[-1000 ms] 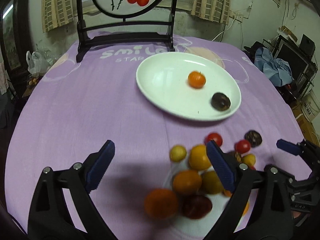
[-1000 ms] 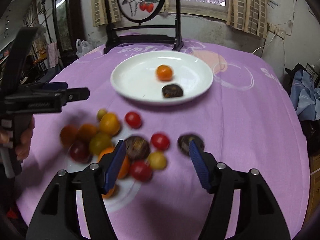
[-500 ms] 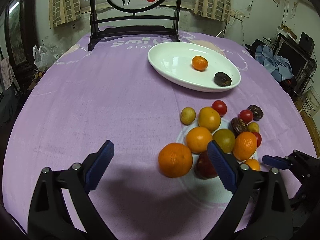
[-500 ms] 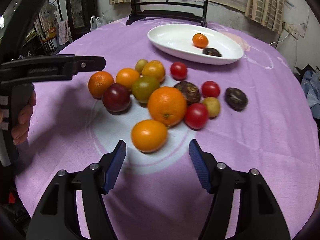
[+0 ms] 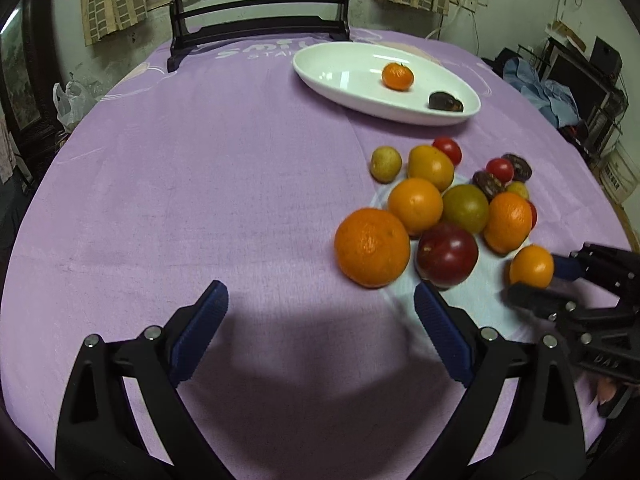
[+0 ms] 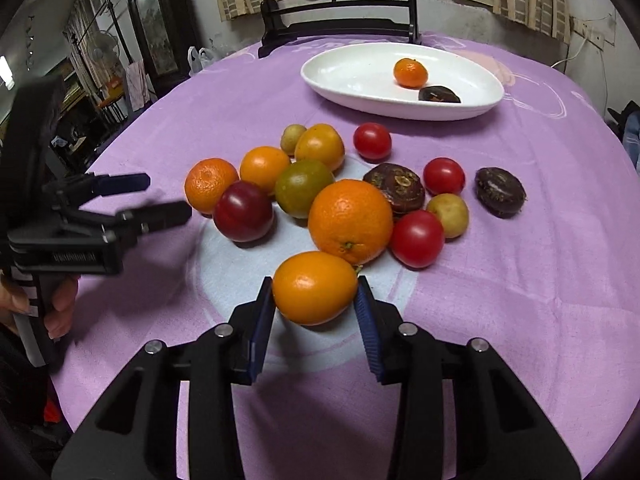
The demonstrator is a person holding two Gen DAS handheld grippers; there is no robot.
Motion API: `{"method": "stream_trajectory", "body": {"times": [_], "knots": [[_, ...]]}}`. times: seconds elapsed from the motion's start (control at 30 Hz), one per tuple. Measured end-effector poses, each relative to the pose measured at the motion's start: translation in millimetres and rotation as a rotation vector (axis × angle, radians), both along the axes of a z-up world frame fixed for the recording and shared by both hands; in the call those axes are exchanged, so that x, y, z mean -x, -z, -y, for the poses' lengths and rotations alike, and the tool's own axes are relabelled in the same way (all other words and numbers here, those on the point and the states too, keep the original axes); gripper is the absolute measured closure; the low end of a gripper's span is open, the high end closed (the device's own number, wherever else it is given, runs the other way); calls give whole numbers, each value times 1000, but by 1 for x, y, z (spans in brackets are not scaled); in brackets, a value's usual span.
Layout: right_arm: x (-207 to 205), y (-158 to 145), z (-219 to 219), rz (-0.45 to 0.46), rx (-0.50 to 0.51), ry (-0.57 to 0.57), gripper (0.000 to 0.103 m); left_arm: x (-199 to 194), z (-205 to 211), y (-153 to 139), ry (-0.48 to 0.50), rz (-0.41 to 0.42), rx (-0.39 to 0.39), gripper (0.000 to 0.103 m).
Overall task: Organize fruits
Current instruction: 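Grasp an orange with the left tool while the right tool grasps a mandarin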
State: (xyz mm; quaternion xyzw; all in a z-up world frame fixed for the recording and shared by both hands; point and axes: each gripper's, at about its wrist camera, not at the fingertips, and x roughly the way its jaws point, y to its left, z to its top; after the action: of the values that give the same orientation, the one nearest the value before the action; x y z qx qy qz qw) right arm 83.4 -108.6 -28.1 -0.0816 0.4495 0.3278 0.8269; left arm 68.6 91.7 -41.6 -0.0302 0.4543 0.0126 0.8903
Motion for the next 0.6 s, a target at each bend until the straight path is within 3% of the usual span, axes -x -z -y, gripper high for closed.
{"method": "stream_trajectory", "body": {"times": [0.23, 0.37, 0.47, 0.6], "knots": [[8, -3, 1, 17, 7, -22, 62, -21, 8, 14, 18, -48, -33, 10], [8, -3, 4, 21, 12, -21, 62, -34, 8, 15, 25, -36, -42, 13], [9, -4, 7, 22, 10, -17, 62, -41, 9, 11, 38, -19, -31, 23], [10, -5, 12, 24, 8, -6, 62, -43, 11, 12, 48, 13, -27, 28]]}}
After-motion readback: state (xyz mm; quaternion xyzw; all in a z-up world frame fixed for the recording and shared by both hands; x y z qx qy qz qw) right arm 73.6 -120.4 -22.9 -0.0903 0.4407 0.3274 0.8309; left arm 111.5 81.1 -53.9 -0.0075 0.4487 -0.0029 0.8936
